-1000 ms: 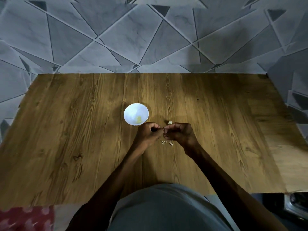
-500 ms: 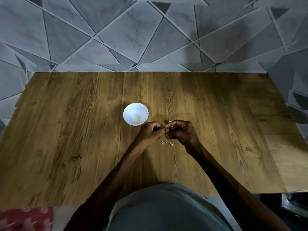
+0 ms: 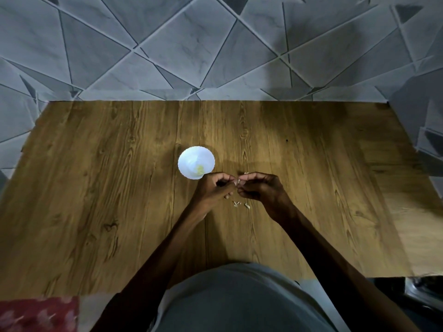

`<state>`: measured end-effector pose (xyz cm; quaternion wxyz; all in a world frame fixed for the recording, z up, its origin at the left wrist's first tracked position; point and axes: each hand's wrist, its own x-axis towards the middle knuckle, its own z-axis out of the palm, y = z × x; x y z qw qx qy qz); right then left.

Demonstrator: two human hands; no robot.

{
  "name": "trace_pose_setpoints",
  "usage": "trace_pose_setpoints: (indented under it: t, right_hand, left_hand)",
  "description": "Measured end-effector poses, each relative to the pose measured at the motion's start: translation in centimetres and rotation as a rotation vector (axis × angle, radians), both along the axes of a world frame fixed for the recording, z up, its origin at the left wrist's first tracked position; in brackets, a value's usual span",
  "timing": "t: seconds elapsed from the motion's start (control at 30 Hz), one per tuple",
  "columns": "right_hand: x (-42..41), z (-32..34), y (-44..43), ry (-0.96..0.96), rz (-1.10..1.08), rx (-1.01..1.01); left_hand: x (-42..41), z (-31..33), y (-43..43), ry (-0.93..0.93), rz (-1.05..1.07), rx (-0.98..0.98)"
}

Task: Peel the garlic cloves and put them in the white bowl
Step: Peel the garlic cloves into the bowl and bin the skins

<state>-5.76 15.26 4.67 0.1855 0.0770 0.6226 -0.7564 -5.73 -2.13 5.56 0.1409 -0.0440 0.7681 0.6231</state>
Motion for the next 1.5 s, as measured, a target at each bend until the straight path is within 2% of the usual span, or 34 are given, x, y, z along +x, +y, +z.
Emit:
trace_pose_setpoints:
  t: [0.27,0.53,0.73,0.93,1.17,1.4,1.5]
  right_hand:
    - [-0.1,0.5,-0.1,0.075,-0.006,0.050]
    - [-0.2,0.9,0.0,-0.018,-0.022,0.063]
    - [-0.2,1.3,0.1,-0.081,-0.025,0.015]
    - [0.0,1.4,0.4,-0.072,0.021,0.025]
    - [0.0,1.6,1.1,0.079,0.068,0.084]
    - [-0.3,1.8,1.4,0.126,0.105,0.099]
    - [-0.4,1.7,1.5,0.127,0.130,0.107]
  left_hand:
    - [-0.5,0.0,0.3,0.158,-0.062,-0.268]
    - [0.2,-0.4,1.0,0.204,-0.091,-0.259]
    - [0.5,-0.3,0.3,0.178,-0.047,-0.099]
    - [0.4,0.2,0.3,0.340,-0.082,-0.259]
    - [0.2,0.3,0.7,0.530,-0.137,-0.512]
    - [0.1,-0.3,0.9,0.565,-0.145,-0.528]
    - [0.1,-0.7,0.9,0.508,-0.131,-0.469]
